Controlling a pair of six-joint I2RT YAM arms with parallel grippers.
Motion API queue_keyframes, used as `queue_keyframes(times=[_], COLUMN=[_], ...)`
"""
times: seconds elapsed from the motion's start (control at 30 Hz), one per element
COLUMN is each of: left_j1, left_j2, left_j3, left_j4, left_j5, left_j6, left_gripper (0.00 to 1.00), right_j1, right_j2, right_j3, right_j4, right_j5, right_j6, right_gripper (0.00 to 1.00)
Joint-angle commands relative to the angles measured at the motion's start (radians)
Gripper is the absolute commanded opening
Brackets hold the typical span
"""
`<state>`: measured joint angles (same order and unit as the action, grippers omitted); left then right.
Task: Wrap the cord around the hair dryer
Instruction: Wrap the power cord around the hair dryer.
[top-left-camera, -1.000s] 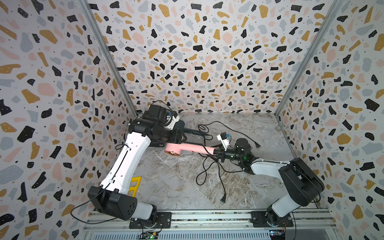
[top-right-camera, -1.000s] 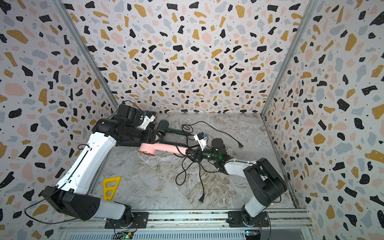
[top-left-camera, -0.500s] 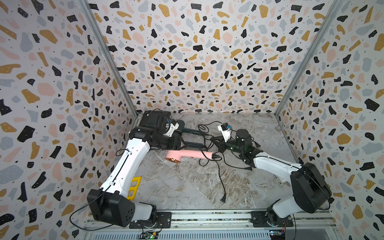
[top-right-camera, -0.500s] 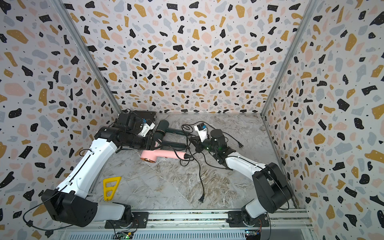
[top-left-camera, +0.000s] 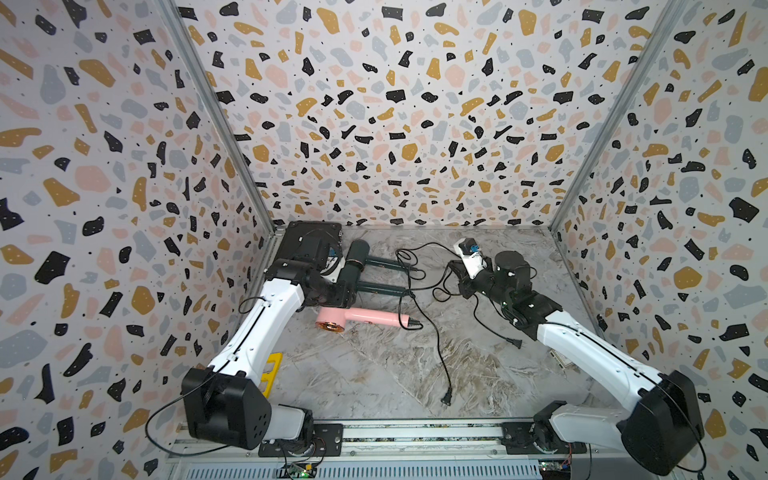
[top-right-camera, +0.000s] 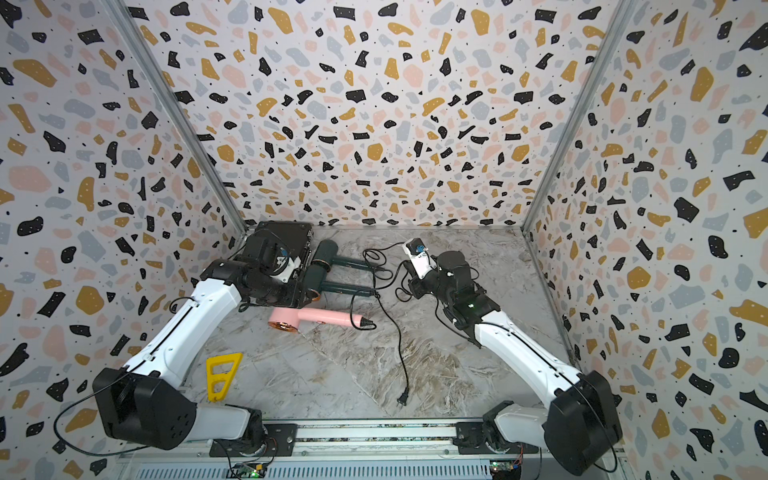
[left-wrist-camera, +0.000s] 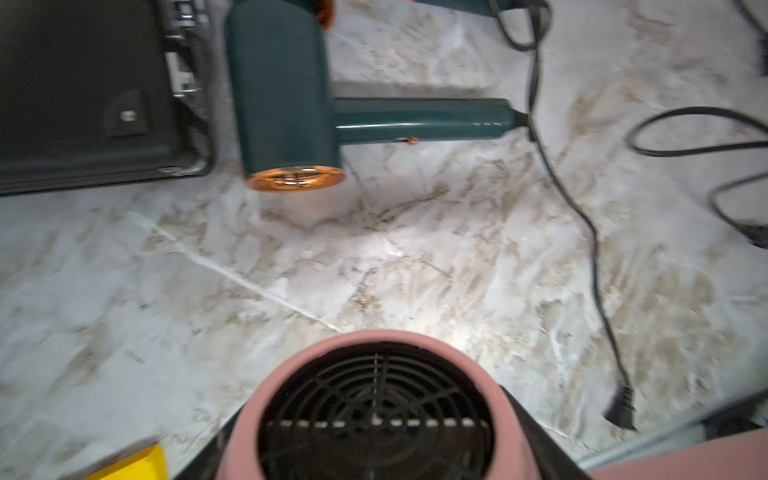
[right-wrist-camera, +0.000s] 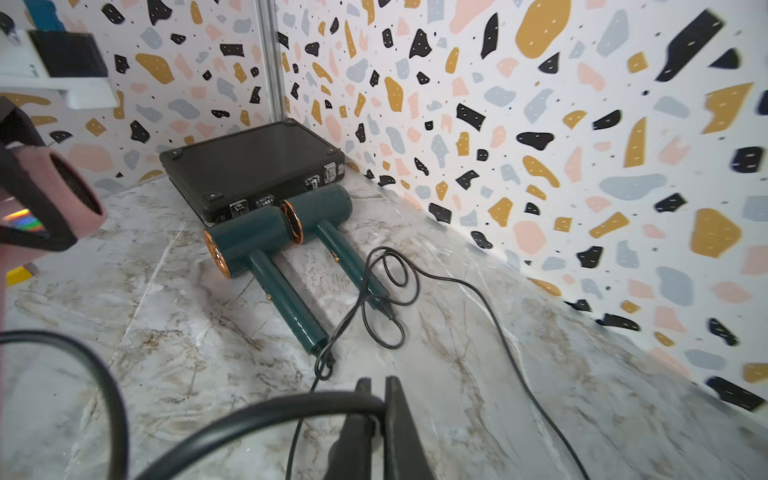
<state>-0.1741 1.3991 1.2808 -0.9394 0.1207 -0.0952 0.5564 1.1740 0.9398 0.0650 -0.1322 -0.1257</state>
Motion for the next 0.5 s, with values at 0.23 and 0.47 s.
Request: queue_keyframes(times=[0.23,0.47], left_j1=[0.005,-0.123], left_j2=[0.054,0.078], left_j3=[0.009,-0.017], left_j4=[0.153,0.115], left_j5=[-0.095,0.024], left_j6=[-0.021,0.125], left_gripper=[0.00,0.00], right_j1=[0.071,0.126], right_j2=[-0.188,-0.071], right_j3=[0.107,0.192], right_j4=[-0.261,-0.253], right_j5=[0.018,0.044], right_j6=[-0.064,-0.165], right_gripper=[0.00,0.00])
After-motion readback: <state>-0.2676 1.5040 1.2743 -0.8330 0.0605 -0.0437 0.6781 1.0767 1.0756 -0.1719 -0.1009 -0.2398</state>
